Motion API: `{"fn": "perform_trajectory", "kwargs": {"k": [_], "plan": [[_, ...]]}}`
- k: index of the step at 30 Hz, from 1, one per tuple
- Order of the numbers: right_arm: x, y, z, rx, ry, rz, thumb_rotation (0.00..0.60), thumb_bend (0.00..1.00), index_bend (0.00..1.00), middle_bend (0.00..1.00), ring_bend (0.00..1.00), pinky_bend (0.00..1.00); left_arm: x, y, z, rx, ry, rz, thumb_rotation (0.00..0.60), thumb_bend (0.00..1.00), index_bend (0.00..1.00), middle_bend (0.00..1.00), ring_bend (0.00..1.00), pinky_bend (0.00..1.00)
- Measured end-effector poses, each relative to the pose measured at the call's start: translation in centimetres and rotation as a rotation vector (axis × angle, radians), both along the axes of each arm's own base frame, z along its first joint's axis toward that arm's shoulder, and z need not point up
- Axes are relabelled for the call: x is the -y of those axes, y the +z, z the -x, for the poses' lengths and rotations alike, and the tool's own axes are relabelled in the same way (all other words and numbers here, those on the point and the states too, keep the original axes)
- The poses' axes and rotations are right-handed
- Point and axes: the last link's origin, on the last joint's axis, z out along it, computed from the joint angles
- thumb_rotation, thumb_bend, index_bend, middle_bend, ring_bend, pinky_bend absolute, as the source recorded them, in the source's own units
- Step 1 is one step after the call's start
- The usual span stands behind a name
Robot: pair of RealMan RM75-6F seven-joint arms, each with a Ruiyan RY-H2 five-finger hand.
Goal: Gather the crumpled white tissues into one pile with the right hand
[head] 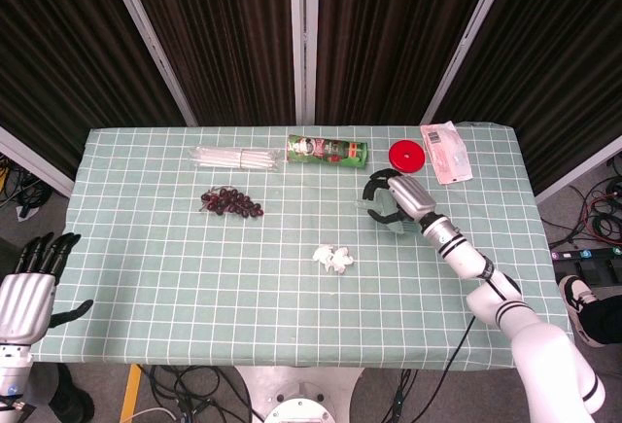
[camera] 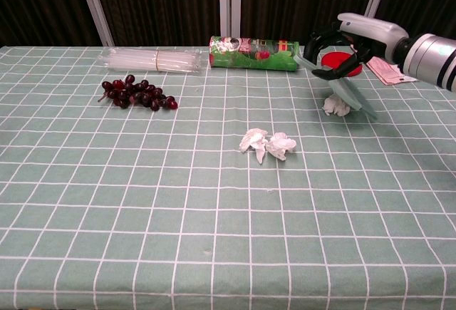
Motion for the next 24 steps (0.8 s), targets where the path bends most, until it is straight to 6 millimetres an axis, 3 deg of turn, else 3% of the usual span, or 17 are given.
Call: {"fn": "perform_trajectory", "kwargs": {"k": [10,16,24], "plan": [[-2.2,-4.2,-3.6,0.211,0.052,-0.160,0.600,0.34,0.62,0.55,0.19,0.14,-0.5,0.0,-0.4,-0.002,0.002,0.012,0.600,0.02,0.08,0.10,0.04,0.08],[-3.2,-5.2,-5.9,0.295,0.108,-0.213,0.600,0.34,0.62,0.55,0.19,0.14,-0.4,0.0,-0.2,0.002,0.007,0.013,0.600,0.02,0.08,0.10,0.04,0.08],[-4.4,-6.3,-7.2,0.340,0.129,-0.249,0.600,0.34,0.62,0.55,0.19,0.14,-0.3,-0.1,0.1,0.006,0.005,0.015,0.600,0.02,0.08,0.10,0.04,0.08]]}}
